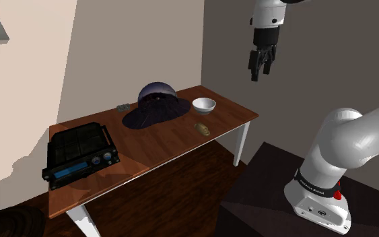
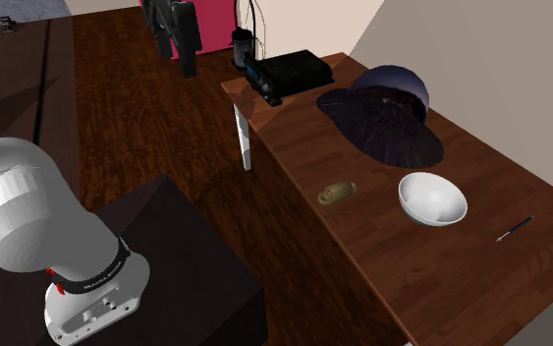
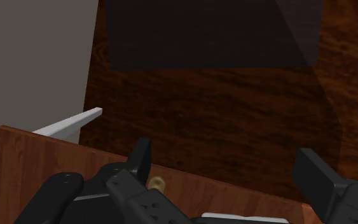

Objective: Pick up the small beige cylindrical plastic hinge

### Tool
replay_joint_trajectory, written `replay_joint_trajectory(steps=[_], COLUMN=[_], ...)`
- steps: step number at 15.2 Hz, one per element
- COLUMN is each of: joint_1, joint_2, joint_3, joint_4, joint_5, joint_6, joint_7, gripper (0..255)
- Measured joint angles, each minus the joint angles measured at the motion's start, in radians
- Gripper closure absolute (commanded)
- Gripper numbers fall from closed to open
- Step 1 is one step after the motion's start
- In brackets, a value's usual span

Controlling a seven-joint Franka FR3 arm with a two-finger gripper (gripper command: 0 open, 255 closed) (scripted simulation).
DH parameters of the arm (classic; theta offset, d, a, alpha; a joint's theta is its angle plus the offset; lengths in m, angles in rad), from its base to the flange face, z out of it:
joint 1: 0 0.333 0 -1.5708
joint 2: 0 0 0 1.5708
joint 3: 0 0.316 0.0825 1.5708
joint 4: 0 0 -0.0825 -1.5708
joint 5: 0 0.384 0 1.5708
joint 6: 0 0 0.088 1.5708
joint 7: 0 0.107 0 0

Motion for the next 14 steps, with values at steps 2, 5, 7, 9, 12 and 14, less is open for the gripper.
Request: replay_joint_trajectory(steps=[2,5,7,9,12,14], joint_1=[-0.002,-0.009,-0.011,-0.017,-0.022,-0.026], joint_2=[0.007,0.049,0.084,0.127,0.208,0.268], joint_3=[-0.005,-0.023,-0.030,-0.045,-0.063,-0.075], joint_4=[-0.009,-0.044,-0.068,-0.104,-0.116,-0.125], joint_5=[-0.003,-0.014,-0.017,-0.026,-0.032,-0.035], joint_6=[0.017,0.098,0.162,0.244,0.345,0.418], joint_7=[-0.004,-0.016,-0.018,-0.029,-0.039,-0.047], gripper=[0,0,0,0,0,0])
